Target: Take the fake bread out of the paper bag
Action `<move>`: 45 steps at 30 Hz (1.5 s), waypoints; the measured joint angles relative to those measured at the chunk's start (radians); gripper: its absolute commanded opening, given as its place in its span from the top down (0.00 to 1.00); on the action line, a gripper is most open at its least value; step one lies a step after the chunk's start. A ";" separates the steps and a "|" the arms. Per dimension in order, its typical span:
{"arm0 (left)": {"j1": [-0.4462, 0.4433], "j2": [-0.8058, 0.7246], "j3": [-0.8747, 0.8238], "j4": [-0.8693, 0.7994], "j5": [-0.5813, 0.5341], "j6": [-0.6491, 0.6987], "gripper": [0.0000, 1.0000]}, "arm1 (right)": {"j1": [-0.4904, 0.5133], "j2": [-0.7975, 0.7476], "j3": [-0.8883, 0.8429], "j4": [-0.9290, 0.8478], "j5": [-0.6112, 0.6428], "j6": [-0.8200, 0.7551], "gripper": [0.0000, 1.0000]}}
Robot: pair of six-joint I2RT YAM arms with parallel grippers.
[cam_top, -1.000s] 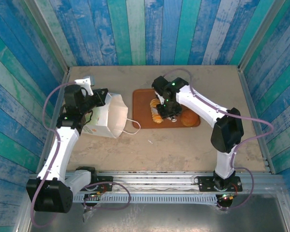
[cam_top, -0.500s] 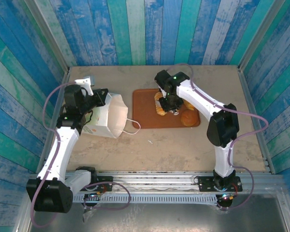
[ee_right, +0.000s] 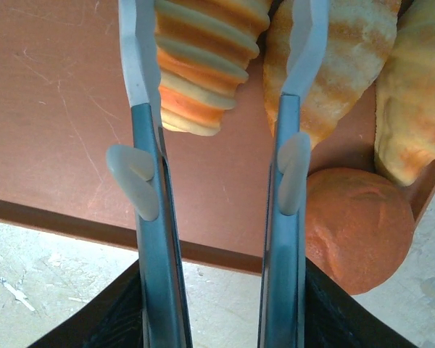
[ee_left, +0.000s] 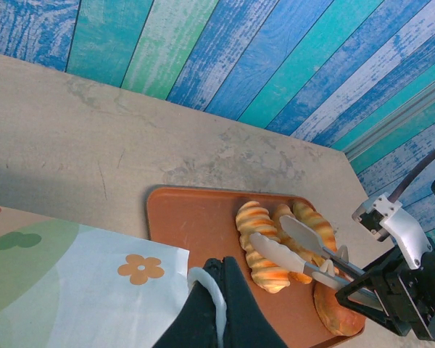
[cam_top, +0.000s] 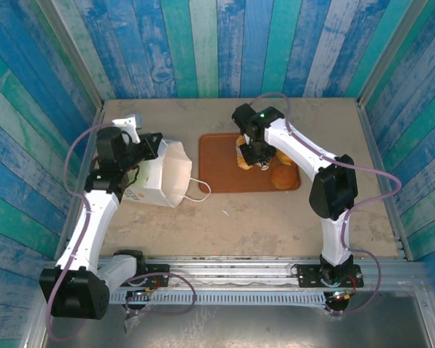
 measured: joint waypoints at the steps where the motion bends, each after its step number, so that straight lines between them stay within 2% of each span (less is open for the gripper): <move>1: 0.000 0.000 0.000 0.000 0.000 0.000 1.00 | 0.000 0.000 0.000 0.000 0.000 0.000 0.51; 11: 0.000 0.000 0.000 0.000 0.000 0.000 1.00 | 0.000 0.003 0.004 0.000 -0.018 -0.043 0.57; 24: 0.000 0.000 0.000 -0.001 0.000 0.000 1.00 | 0.000 0.003 -0.002 -0.008 -0.019 -0.075 0.57; 32: 0.000 0.000 0.000 -0.010 -0.004 0.002 1.00 | -0.001 -0.013 -0.002 -0.009 -0.037 -0.099 0.53; 38: 0.000 0.000 0.000 -0.021 -0.005 0.003 1.00 | -0.001 -0.069 -0.016 -0.006 -0.043 -0.111 0.54; 45: 0.000 -0.001 0.000 -0.039 -0.011 0.005 1.00 | -0.011 -0.205 -0.083 0.040 -0.062 -0.114 0.54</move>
